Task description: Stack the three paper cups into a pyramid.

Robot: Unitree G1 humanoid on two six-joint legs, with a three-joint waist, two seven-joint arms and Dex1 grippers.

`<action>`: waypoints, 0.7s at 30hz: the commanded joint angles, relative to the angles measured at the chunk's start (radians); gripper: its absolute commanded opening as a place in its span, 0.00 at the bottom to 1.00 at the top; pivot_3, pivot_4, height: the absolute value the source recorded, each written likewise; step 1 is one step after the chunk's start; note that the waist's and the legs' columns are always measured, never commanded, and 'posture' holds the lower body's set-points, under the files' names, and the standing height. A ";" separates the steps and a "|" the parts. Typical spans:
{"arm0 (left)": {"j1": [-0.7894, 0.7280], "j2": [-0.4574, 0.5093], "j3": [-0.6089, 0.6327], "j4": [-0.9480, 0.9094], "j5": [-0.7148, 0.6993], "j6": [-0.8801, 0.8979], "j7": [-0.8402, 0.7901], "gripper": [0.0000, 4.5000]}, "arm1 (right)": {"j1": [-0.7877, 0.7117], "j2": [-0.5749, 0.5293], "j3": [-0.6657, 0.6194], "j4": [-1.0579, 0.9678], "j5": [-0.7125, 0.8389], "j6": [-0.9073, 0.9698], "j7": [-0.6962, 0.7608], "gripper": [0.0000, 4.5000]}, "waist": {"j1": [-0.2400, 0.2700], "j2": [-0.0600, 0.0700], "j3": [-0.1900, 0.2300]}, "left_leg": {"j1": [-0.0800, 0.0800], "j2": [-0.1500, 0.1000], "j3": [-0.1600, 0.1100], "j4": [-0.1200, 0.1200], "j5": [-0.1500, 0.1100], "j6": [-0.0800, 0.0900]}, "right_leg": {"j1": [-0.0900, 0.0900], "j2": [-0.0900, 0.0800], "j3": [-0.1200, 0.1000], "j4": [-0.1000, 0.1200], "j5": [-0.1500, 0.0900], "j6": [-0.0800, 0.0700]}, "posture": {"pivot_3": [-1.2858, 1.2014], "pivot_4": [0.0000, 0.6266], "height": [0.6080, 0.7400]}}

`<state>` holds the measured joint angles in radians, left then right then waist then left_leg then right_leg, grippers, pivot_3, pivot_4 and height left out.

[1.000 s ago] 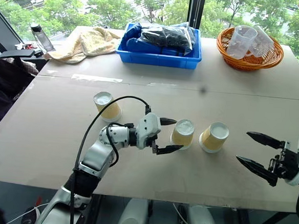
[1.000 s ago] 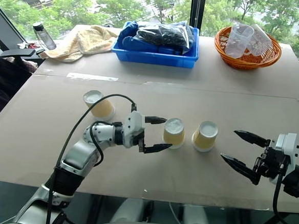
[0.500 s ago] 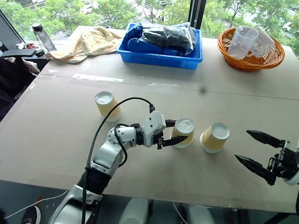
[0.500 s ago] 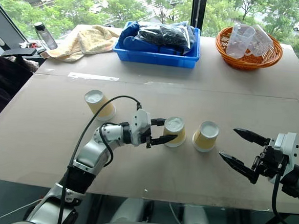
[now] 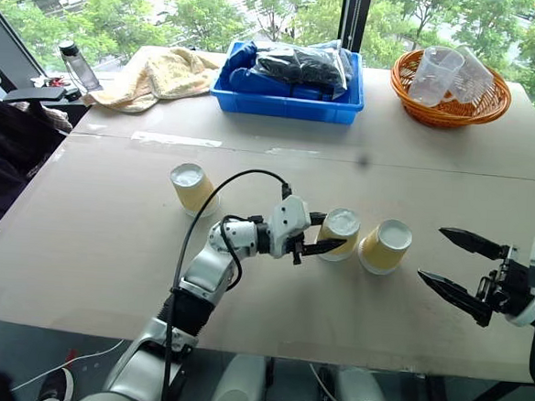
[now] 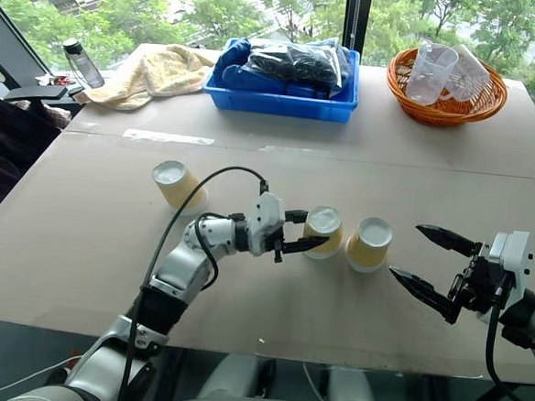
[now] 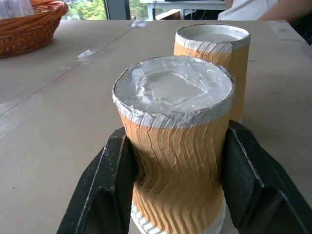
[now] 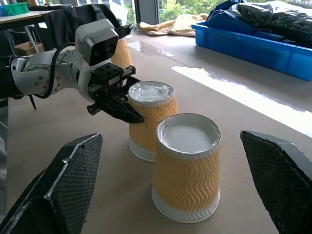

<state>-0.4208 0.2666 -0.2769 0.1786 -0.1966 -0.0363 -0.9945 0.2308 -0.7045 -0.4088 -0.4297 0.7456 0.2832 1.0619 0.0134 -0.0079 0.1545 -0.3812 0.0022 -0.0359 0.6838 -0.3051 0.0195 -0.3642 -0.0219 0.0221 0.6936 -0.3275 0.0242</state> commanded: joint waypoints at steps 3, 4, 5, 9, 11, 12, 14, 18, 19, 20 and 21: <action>0.003 -0.025 -0.011 0.005 0.000 -0.001 0.002 0.40 | 0.001 -0.008 -0.021 -0.058 0.018 0.009 -0.021 1.00 | 0.001 0.000 0.000 | 0.000 0.000 0.000 0.000 0.000 0.000 | 0.000 0.000 0.000 0.000 0.000 0.000 | 0.52 0.24 1.00; 0.005 -0.026 -0.011 0.001 -0.005 0.006 -0.001 0.40 | 0.001 -0.008 -0.022 -0.060 0.018 0.010 -0.023 1.00 | 0.001 0.000 0.000 | 0.000 0.000 0.000 0.000 0.000 0.000 | 0.000 0.000 0.000 0.000 0.000 0.000 | 0.52 0.24 1.00; 0.007 -0.023 -0.013 -0.006 -0.008 0.014 -0.008 0.40 | 0.000 -0.009 -0.022 -0.061 0.018 0.012 -0.025 1.00 | 0.001 0.000 0.000 | 0.000 0.000 0.000 0.000 0.000 0.000 | 0.000 0.000 0.000 0.000 0.000 0.000 | 0.52 0.24 1.00; 0.021 -0.011 -0.023 -0.035 -0.016 0.036 -0.031 0.40 | 0.000 -0.010 -0.023 -0.067 0.018 0.017 -0.030 1.00 | 0.000 0.000 0.000 | 0.000 0.000 0.000 0.000 0.000 0.000 | 0.000 0.000 0.000 0.000 0.000 0.000 | 0.52 0.24 1.00; 0.028 -0.004 -0.025 -0.052 -0.017 0.045 -0.040 0.51 | -0.002 -0.010 -0.023 -0.067 0.018 0.018 -0.031 1.00 | 0.000 0.000 0.000 | 0.000 0.000 0.000 0.000 0.000 0.000 | 0.000 0.000 0.000 0.000 0.000 0.000 | 0.52 0.24 1.00; 0.033 0.000 -0.026 -0.062 -0.019 0.051 -0.045 0.63 | -0.002 -0.010 -0.022 -0.067 0.019 0.019 -0.031 1.00 | 0.000 0.000 0.000 | 0.000 0.000 0.000 0.000 0.000 0.000 | 0.000 0.000 0.000 0.000 0.000 0.000 | 0.52 0.24 1.00; 0.038 0.005 -0.022 -0.073 -0.010 0.048 -0.035 0.79 | -0.003 -0.011 -0.022 -0.066 0.019 0.020 -0.031 1.00 | 0.000 0.000 0.000 | 0.000 0.000 0.000 0.000 0.000 0.000 | 0.000 0.000 0.000 0.000 0.000 0.000 | 0.52 0.24 1.00; 0.045 0.024 0.004 -0.111 -0.010 0.060 -0.016 0.99 | -0.005 -0.014 -0.024 -0.066 0.020 0.023 -0.031 1.00 | 0.000 0.000 0.000 | 0.000 0.000 0.000 0.000 0.000 0.000 | 0.000 0.000 0.000 0.000 0.000 0.000 | 0.52 0.24 1.00; 0.046 0.028 0.010 -0.123 -0.017 0.064 -0.015 0.99 | -0.006 -0.015 -0.024 -0.065 0.020 0.023 -0.031 1.00 | 0.000 0.000 0.000 | 0.000 0.000 0.000 0.000 0.000 0.000 | 0.000 0.000 0.000 0.000 0.000 0.000 | 0.52 0.24 1.00; 0.049 0.036 0.019 -0.144 -0.027 0.072 -0.014 0.99 | -0.006 -0.016 -0.025 -0.064 0.020 0.024 -0.031 1.00 | -0.001 0.000 0.000 | 0.000 0.000 0.000 0.000 0.000 0.000 | 0.000 0.000 0.000 0.000 0.000 0.000 | 0.52 0.24 1.00; 0.052 0.046 0.025 -0.163 -0.029 0.072 -0.013 0.99 | -0.007 -0.017 -0.025 -0.063 0.021 0.024 -0.031 1.00 | -0.001 0.000 0.000 | 0.000 0.000 0.000 0.000 0.000 0.000 | 0.000 0.000 0.000 0.000 0.000 0.000 | 0.52 0.24 1.00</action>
<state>-0.3753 0.3024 -0.2757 0.0794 -0.2010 0.0379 -1.0135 0.2303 -0.7110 -0.4089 -0.4604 0.7508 0.3071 1.0354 0.0129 -0.0078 0.1545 -0.3813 0.0022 -0.0361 0.6839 -0.3050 0.0195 -0.3643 -0.0220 0.0222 0.6935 -0.3275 0.0242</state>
